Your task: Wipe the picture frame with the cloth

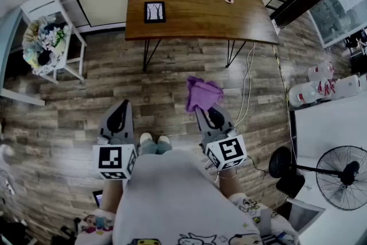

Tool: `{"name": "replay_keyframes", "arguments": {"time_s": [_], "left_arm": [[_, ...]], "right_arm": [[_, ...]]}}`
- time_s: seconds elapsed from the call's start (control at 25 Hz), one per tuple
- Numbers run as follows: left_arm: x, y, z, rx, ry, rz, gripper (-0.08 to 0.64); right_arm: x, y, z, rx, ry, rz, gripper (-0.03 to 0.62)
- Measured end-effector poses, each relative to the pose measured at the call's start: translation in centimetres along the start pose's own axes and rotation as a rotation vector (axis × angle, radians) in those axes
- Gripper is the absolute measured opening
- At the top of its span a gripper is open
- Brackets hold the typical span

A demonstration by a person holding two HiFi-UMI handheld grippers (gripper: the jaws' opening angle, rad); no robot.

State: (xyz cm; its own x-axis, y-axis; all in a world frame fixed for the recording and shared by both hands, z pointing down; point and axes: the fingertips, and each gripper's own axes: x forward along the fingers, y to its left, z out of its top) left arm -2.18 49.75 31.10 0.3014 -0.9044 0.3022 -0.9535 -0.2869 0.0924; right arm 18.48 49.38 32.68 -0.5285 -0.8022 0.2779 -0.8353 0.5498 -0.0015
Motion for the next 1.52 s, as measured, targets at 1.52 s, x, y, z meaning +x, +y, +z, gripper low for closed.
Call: {"name": "replay_keyframes", "arguments": {"time_s": [1.52], "left_arm": [[16.8, 10.1, 5.0, -0.051, 0.02, -0.02, 0.189]], "right_arm": [[17.9, -8.6, 6.0, 0.029, -0.036, -0.023, 0.048]]}}
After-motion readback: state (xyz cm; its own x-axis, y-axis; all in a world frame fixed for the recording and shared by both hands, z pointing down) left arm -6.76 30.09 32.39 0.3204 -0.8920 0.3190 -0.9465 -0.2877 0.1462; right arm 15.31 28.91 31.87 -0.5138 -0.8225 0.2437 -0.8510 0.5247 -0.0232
